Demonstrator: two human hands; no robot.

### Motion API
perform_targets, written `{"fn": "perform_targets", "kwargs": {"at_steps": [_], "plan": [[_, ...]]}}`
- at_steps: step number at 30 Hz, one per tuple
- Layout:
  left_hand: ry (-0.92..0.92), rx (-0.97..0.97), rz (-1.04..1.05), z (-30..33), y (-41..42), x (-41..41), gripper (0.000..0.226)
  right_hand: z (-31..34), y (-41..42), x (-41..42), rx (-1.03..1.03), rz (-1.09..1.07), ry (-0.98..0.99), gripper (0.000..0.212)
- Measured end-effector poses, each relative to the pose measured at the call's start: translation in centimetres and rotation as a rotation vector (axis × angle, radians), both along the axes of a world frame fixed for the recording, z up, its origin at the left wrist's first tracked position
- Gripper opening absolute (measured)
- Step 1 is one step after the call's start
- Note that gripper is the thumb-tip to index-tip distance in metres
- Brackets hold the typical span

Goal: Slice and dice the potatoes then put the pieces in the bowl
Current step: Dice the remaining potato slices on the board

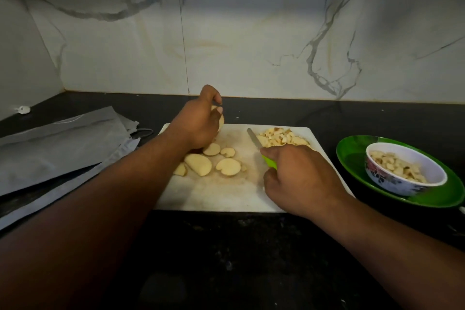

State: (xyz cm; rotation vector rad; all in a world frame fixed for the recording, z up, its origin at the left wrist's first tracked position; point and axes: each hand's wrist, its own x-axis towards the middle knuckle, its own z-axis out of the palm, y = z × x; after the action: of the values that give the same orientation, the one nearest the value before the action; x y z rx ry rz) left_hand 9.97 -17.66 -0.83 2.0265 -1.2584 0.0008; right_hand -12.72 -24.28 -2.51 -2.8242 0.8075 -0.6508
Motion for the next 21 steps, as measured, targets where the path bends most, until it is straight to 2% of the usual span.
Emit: {"fn": "perform_targets", "kwargs": {"at_steps": [3,6,12,16,19,21], "plan": [[0.016,-0.039,0.024,0.2,0.0,-0.5,0.01,0.1,-0.3,-0.3,-0.019,-0.068,-0.013,0.049],[0.019,-0.04,0.028,0.2,0.0,-1.0,0.02,0.2,0.2,-0.3,-0.034,-0.098,0.005,0.051],[0.134,0.064,-0.079,0.2,0.2,-1.3,0.018,1.5,0.7,1.0,-0.078,-0.021,0.017,0.055],[0.023,0.263,-0.157,0.8,1.0,-1.1,0.048,2.4,0.4,3.2,0.011,0.024,0.004,0.043],[-0.036,0.319,-0.152,0.9,0.9,-0.6,0.052,1.7,0.2,3.2,-0.012,0.022,0.062,0.044],[-0.049,0.29,-0.104,0.9,0.6,-0.6,0.052,1.6,-0.5,2.7,-0.034,0.009,0.072,0.033]]}}
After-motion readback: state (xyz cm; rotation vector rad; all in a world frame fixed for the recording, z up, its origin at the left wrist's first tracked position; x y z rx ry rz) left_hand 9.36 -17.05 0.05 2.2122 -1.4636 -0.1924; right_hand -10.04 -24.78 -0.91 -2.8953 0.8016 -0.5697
